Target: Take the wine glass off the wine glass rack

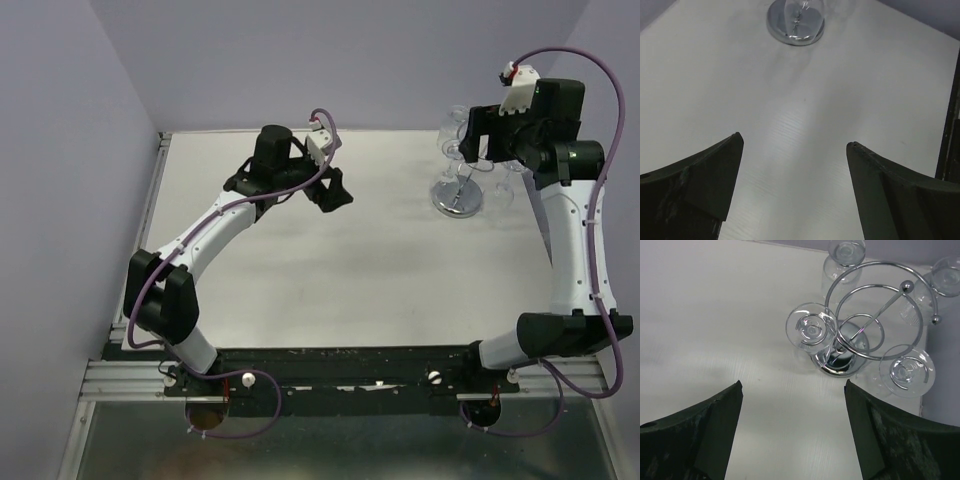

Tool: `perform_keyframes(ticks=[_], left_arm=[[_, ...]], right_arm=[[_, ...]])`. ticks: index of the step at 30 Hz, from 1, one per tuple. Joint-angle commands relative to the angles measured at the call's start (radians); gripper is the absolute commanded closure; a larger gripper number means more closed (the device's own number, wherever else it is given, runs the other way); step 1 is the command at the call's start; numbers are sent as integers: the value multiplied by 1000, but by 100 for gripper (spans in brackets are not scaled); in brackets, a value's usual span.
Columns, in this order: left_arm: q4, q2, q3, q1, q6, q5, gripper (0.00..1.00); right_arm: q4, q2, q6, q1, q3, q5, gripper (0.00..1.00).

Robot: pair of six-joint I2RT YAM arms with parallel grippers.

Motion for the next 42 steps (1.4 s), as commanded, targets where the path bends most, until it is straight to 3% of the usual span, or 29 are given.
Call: perform_keyframes(ticks=[1,4,8,15,19,24,27,33,42], left_arm=[[252,-2,22,-4,0,218,3],[315,21,24,-9,-24,316,9],[384,79,27,-32,-95,330,16],[-34,338,436,-50,-17,183,15],[-130,452,582,-53,11,178,17],[72,484,533,-78,-14,174,19],[273,503,473,-98,-75,165,20],[523,605,498,-138,-184,7,24],[705,811,637,-190,-221,-98,33]], right_arm=[[-172,-4,-107,-2,161,32,10],[-298,24,-182,-2,322,101,10],[-284,26,-164,-3,429,221,9],[-218,-62,-69,-3,364,182,4],[-218,-71,-11,-32,346,168,1],[-220,-73,8,-32,401,174,1],[-185,-126,-31,-32,316,230,0],[-172,-152,-52,-57,246,255,0],[-175,-129,-40,-63,182,212,1]])
